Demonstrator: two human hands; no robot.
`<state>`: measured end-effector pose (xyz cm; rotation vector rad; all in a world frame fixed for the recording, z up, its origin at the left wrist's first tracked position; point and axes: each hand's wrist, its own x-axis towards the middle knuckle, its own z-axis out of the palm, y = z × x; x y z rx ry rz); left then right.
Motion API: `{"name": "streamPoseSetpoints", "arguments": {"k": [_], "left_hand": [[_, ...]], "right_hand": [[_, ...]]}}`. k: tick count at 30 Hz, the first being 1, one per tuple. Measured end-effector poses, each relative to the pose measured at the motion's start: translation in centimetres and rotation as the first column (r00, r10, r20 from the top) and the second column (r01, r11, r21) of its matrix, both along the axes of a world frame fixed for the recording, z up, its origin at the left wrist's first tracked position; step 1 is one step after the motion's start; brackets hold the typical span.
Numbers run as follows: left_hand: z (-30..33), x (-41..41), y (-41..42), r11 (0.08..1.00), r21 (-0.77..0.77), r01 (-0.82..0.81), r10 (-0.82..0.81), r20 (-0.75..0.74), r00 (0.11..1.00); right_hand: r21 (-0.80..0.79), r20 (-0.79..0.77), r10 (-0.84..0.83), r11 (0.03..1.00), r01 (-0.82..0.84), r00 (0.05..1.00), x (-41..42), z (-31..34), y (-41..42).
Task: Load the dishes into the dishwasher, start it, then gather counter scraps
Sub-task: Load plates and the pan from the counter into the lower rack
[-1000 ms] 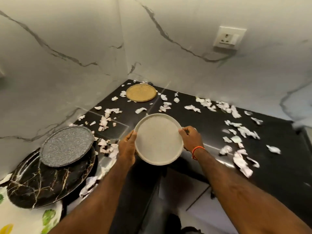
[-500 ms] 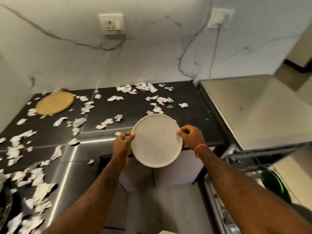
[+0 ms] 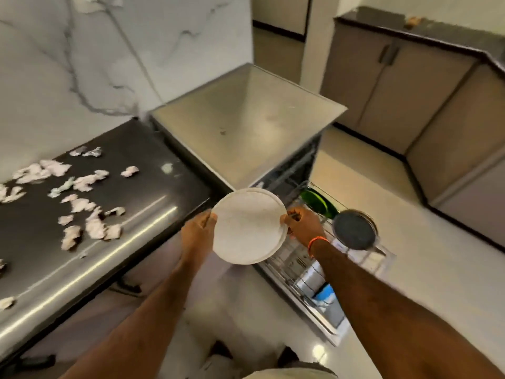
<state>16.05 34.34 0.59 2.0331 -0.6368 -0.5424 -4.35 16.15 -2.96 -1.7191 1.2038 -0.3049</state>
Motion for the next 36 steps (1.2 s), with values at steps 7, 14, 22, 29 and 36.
{"name": "streamPoseSetpoints", "arguments": {"k": [7,14,22,29,36], "left_hand": [[-4.9,-7.7,-13.4,0.903,0.185,0.387,-0.405,0.07,0.912],[-14.2,-12.0,-26.3,0.698,0.266,0.665,-0.679,-0.049,0.732],[-27.6,-15.6,-41.9,0.626,0.236,0.743,-0.744,-0.105,0.66],[-40.3,-20.4,-52.3,0.6,0.179,0.779,-0.786,-0.046,0.616],[-48.2,-21.3,-53.8,0.556,0.241,0.796,-0.808,-0.067,0.585]], "right_hand": [[0.109,-0.106,-0.334,0.932,0.345,0.937,-11.8,-5.8,-3.6],[0.091,-0.186,-0.621,0.76,0.643,0.761,-18.2,-12.4,-8.5],[0.013,-0.223,-0.766,0.616,0.787,0.603,-21.2,-23.4,-19.5],[-0.081,-0.227,-0.825,0.546,0.834,0.518,-24.9,-36.1,-28.1],[-0.059,-0.253,-0.812,0.555,0.83,0.526,-25.9,-43.1,-28.6]]}}
